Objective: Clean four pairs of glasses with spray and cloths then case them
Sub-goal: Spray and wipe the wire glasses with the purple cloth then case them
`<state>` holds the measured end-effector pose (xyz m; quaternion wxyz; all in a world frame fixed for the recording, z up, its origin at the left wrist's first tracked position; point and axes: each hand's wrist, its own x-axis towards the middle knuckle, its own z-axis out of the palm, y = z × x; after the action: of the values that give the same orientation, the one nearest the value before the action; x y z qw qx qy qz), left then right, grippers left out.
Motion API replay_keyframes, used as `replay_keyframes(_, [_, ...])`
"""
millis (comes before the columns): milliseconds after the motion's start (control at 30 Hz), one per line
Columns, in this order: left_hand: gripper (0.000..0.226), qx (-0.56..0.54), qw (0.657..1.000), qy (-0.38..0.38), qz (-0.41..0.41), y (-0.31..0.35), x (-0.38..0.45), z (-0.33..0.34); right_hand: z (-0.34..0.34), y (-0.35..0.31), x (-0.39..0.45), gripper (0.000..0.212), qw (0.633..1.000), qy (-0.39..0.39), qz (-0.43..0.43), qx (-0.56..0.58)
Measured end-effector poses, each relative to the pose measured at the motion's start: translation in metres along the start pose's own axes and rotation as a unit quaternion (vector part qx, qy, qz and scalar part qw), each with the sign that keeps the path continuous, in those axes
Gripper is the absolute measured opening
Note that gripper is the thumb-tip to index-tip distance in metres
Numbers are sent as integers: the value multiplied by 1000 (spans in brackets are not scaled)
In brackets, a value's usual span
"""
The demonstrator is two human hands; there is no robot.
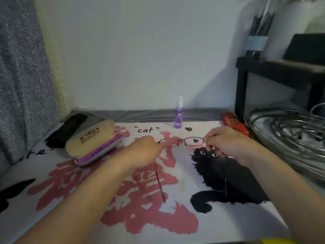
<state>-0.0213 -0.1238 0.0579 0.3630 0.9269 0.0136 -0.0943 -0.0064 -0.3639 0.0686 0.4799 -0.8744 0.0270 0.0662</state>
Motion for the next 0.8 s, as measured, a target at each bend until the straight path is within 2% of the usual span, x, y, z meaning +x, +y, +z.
replay_keyframes(167, [27, 25, 999, 2, -24, 6, 24, 20, -2, 17, 26, 21, 997, 27, 62, -34])
replay_keyframes(333, [46, -10, 998, 32, 60, -10, 14, 21, -6, 26, 33, 17, 996, 23, 63, -61])
replay_keyframes(367, [43, -9, 994, 67, 84, -17, 6, 17, -7, 25, 31, 13, 995, 20, 59, -74])
replay_keyframes(433, [28, -14, 971, 198, 133, -35, -12, 0, -7, 24, 31, 14, 990, 37, 38, -128])
replay_keyframes(500, [19, 8, 915, 360, 183, -58, -28, -25, -2, 19, 31, 23, 969, 97, -11, -226])
replay_keyframes(533, [15, 30, 884, 426, 191, -72, -33, -39, 4, 11, 31, 21, 963, 110, -45, -240])
replay_keyframes(600, [8, 63, 850, 497, 166, -105, -35, -63, 24, -11, 30, 9, 965, 86, -108, -224])
replay_keyframes(667, [9, 53, 863, 486, 127, -138, -31, -78, 49, -36, 27, 15, 961, 28, -174, -215])
replay_keyframes(800, [35, -56, 944, 320, 53, -165, -28, -81, 110, -86, 30, 17, 933, -59, -262, -238])
